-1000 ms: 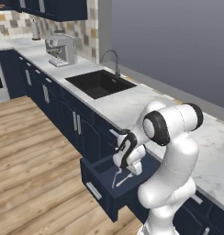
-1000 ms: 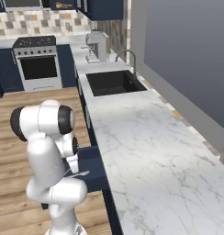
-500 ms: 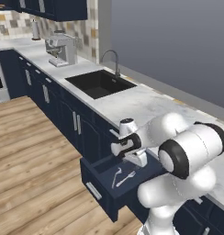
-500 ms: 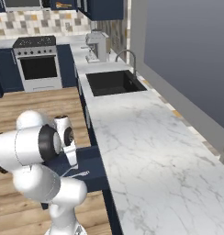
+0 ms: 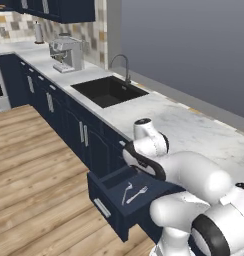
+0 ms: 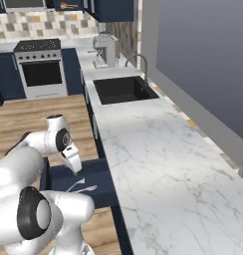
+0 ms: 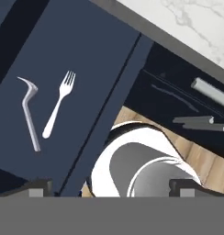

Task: Organize the utensils by type. Pick up the wooden spoons from the counter and place them in the open cabinet. Then pick up the metallic utensils from the counter and place them in the open drawer.

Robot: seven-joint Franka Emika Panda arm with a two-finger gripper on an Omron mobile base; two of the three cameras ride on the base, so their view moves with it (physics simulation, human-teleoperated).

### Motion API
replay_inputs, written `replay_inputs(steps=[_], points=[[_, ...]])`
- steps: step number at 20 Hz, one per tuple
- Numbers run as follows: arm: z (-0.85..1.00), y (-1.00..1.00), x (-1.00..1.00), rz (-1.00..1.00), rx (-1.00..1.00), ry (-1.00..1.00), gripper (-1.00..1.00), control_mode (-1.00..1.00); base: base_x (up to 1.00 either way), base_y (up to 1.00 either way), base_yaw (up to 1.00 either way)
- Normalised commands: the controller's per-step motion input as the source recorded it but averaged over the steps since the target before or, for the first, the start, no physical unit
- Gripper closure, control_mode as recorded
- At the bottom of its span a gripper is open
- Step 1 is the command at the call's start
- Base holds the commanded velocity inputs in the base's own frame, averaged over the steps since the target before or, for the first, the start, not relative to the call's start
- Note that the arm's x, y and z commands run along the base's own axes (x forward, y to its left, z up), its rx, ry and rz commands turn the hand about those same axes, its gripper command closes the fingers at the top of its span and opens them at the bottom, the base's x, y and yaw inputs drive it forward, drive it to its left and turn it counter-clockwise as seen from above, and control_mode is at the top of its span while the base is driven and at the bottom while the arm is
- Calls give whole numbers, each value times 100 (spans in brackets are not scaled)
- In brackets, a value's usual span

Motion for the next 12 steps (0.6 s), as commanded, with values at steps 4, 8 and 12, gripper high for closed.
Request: replay_inputs(steps=[4, 8, 12], points=[[72, -5, -64, 28, 0, -6, -100, -100, 0, 0, 0], [68, -3, -68, 28, 0, -10, -100, -100, 0, 0, 0], [55, -8, -72, 32, 0, -19, -100, -100, 0, 0, 0]])
